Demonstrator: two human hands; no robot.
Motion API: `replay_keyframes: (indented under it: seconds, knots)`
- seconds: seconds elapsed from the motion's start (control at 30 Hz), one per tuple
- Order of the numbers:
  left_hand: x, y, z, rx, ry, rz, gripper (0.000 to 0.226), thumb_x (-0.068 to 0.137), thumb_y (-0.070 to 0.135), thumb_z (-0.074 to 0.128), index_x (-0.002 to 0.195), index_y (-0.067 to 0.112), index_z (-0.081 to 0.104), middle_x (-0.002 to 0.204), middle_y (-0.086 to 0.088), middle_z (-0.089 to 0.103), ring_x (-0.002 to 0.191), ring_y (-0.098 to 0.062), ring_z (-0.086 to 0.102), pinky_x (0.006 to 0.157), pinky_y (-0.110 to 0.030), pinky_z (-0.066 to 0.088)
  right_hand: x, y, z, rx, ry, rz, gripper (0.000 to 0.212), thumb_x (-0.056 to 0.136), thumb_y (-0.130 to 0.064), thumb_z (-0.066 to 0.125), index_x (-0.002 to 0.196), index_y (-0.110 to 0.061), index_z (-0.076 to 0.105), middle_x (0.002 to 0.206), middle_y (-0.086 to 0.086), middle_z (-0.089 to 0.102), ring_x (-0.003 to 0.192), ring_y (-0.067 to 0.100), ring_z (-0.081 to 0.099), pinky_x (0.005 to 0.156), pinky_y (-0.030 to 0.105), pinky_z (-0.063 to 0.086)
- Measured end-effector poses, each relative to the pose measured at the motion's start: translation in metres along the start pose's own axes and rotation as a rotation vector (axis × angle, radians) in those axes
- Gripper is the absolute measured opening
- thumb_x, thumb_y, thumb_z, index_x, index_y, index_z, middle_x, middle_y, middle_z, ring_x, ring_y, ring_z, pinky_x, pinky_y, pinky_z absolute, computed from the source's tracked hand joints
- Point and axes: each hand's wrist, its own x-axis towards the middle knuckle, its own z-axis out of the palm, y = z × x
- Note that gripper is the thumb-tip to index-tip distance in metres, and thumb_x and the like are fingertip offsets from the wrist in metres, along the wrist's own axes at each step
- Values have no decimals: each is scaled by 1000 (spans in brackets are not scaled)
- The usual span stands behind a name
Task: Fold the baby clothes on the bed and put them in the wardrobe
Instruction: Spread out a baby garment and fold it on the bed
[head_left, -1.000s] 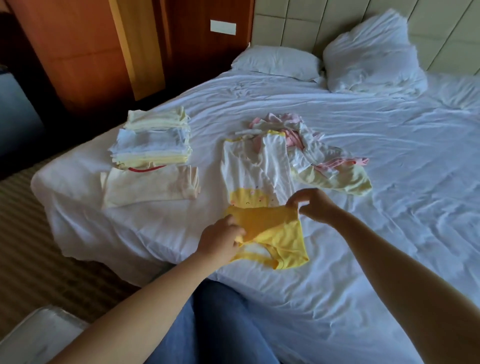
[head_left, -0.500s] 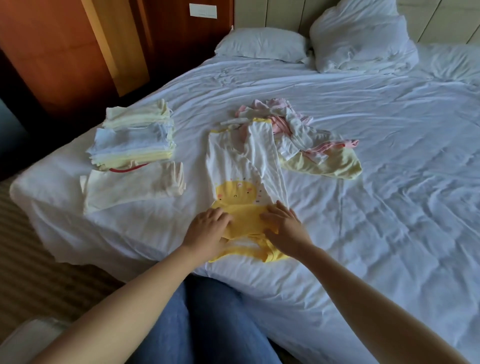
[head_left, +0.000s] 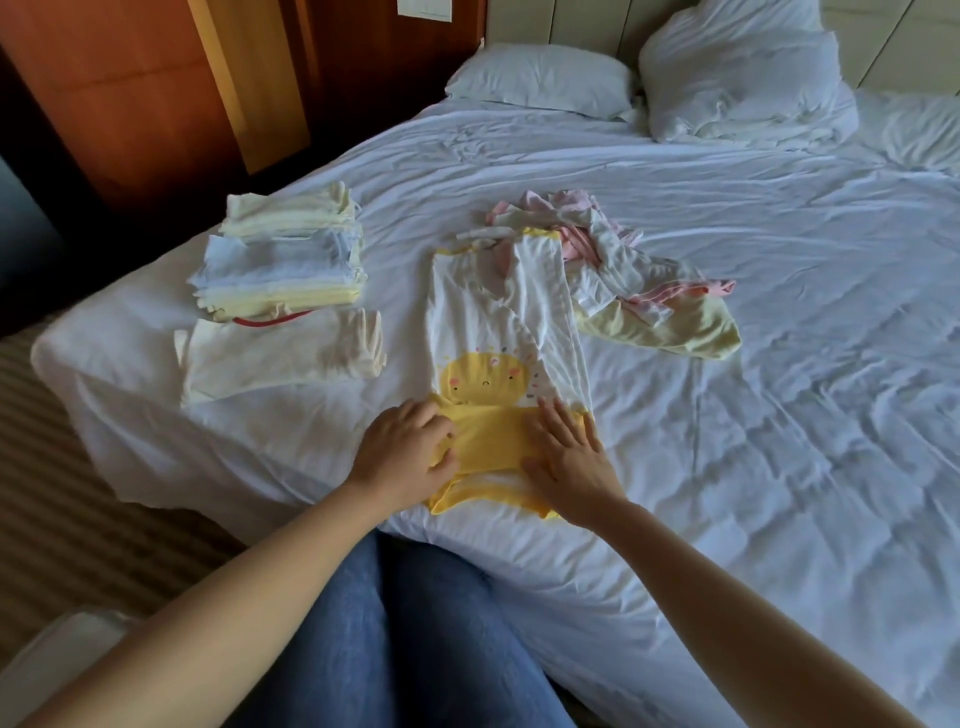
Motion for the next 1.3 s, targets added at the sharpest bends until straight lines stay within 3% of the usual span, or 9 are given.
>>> replay_keyframes:
  seconds: [0.1,0.17,0.23,0.33,0.5,0.63,0.77,1.0,1.3]
  knots:
    - [10,9,12,-26,-139,35,54,90,41,28,129,23,60,140,-1,52,133,-24,45,103,-39,42,-13,5,5,-1,38,-16,69,92,-57,8,154,-28,8,162,-10,-5,148,9,-15,120,39,-12]
    - [8,9,20,9,-352,-11,76,86,53,4,154,26,26,163,0,11,151,-19,2,121,-38,13,-21,6,10,-7,-8,16,70,90,-62,4,154,-33,5,160,-14,-7,147,6,-17,120,38,-12]
    - [2,7,30,49,-467,-123,88,76,63,-11,155,26,-6,161,0,-18,148,-15,-19,122,-35,-6,-23,7,13,-8,-46,37,72,88,-65,1,154,-37,2,158,-18,-13,146,4,-20,119,37,-15]
    - [6,6,35,66,-520,-211,86,80,66,-4,153,21,-18,156,0,-27,148,-16,-21,118,-32,-13,-17,9,10,13,-105,32,71,89,-68,6,153,-39,-3,155,-22,-20,144,2,-24,118,36,-17]
    - [6,-7,11,-94,-572,-109,80,93,68,29,155,30,-6,160,6,-19,145,-6,-18,117,-25,-8,-13,15,-6,119,-215,20,68,95,-61,36,153,-39,7,154,-22,-14,146,5,-15,121,38,-10]
    - [-25,-15,-13,-158,-587,-15,95,69,83,48,151,45,18,158,23,-11,140,6,-7,115,-23,6,-35,27,-14,232,-168,-45,89,71,-81,50,149,-44,25,157,-21,6,147,1,5,122,32,9]
    - [-38,-20,-16,-158,-390,49,58,82,43,71,137,40,50,155,23,25,128,5,36,104,-21,33,-46,28,-26,136,-116,-57,75,76,-57,71,143,-48,37,156,-26,18,138,1,30,100,26,40]
    - [-34,-11,-8,-99,-170,80,20,87,18,66,107,20,70,116,6,69,105,-18,65,85,-31,50,-49,11,-26,-78,-136,-73,53,91,-43,57,142,-43,44,161,-11,17,140,18,37,100,32,42]
    - [-9,7,-31,-115,-348,-150,14,102,32,42,104,19,48,82,-1,60,73,-19,58,62,-34,41,-41,8,-56,-207,-91,6,34,103,-29,39,128,-39,61,120,-1,66,110,23,60,83,29,44]
